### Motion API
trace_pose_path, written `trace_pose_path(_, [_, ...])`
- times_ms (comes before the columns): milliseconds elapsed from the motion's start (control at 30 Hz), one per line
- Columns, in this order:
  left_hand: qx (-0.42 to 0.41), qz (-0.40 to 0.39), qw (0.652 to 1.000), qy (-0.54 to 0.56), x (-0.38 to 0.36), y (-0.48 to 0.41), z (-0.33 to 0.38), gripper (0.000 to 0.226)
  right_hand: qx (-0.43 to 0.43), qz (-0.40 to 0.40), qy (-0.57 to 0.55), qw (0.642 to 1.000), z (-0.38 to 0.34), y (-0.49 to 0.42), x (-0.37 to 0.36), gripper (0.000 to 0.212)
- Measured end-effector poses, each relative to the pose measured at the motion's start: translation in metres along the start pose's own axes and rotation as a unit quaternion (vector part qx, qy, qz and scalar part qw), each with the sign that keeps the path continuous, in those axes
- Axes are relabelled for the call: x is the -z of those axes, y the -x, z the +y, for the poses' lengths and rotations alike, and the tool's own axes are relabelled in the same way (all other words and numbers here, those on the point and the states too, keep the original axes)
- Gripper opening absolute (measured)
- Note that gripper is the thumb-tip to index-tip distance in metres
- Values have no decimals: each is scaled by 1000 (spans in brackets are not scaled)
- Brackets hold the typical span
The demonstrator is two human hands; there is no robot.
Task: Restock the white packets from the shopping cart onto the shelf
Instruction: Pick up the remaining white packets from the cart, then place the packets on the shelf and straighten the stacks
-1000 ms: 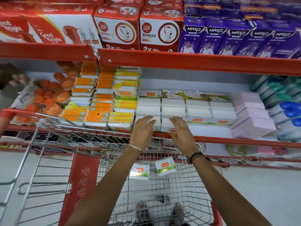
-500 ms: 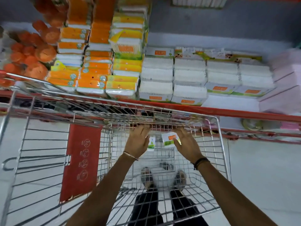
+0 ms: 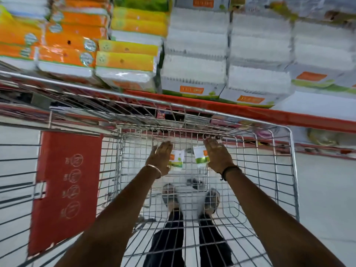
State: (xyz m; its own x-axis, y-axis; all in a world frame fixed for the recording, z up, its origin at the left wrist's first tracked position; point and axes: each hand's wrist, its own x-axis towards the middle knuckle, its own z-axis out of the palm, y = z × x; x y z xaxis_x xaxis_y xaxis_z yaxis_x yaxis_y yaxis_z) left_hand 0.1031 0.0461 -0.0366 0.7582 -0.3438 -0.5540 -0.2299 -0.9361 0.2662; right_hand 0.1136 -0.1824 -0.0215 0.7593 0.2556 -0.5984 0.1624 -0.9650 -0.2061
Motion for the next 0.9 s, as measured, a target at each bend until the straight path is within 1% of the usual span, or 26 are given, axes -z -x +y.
trace_pose_path(100, [-5,-3,1000,11,1,-11,-3,89,-1,25,1,1000,-1,-5,-2,76])
trace_pose_path(200, [1,-10,999,36,5,-10,0,87,-10,55,5,998,-6,3,-3,59])
trace_pose_path(267, [15,-20,997,68,9,-4,2,71,-16,90,0,996,-8,14,-5,53])
trace_pose_path(333, [7,-21,997,79,13,5,1,52,-22,117,-16,993,-10,26,-7,49])
trace_pose_path(367, [-3,-26,997,78,15,10,2,45,-27,114,-25,993,-11,33,-5,49])
trace_pose_path(433, [-21,-35,996,78,22,23,9,39,-33,97,-43,994,-15,49,0,54])
trace_pose_path(533, [-27,-10,995,91,35,44,28,37,-47,87,-82,992,-18,72,8,62])
trace_pose_path(633, [3,21,993,112,55,62,48,37,-57,95,-105,988,-20,94,26,56])
trace_pose_path(700, [17,35,992,119,72,74,62,46,-65,101,-126,985,-22,110,45,54])
trace_pose_path(800, [6,58,993,101,98,88,82,55,-78,111,-140,981,-20,133,76,55])
trace_pose_path(900, [-7,77,995,61,126,101,104,53,-65,125,-130,981,-16,156,107,57])
